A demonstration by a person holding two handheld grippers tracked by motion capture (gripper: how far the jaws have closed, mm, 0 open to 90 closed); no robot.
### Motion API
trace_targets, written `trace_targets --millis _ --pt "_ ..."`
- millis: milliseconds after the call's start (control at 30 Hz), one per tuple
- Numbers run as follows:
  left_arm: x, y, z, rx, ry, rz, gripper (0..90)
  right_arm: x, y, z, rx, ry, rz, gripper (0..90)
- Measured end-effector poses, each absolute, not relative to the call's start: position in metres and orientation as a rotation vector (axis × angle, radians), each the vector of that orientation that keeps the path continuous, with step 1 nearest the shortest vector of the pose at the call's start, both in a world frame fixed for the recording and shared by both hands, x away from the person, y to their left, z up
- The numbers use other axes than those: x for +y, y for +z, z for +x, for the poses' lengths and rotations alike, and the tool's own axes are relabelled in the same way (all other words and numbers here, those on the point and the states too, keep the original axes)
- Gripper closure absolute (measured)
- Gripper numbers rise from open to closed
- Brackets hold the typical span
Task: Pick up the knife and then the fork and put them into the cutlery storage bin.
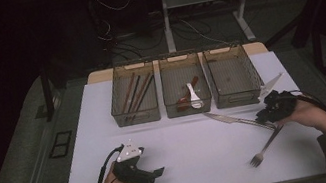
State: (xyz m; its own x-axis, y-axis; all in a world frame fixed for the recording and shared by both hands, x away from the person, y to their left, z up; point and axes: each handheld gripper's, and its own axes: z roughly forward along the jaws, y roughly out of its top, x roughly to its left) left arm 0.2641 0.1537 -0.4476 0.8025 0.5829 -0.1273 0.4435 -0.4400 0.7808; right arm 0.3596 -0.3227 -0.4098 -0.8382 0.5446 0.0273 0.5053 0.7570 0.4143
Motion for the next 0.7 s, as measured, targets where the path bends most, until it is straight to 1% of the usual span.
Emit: trace_targets --millis 133,333,533,700 --pt "0.153 -0.446 0.264 0.733 0.212 2.111 0.0 -0.299 -0.407 0.372 2.936 0.496 0.761 71.4" --pt "0.152 -0.445 0.266 0.714 0.215 2.121 0.0 -0.273 -0.413 0.388 3.013 0.331 0.712 70.9" --pt "0.152 -0.444 0.267 0.719 0.225 2.104 0.0 -0.258 -0.417 0.396 3.054 0.225 0.672 71.7" --pt "0.152 -0.445 0.267 0.72 0.218 2.106 0.0 -0.251 -0.419 0.4 3.069 0.156 0.655 75.1"
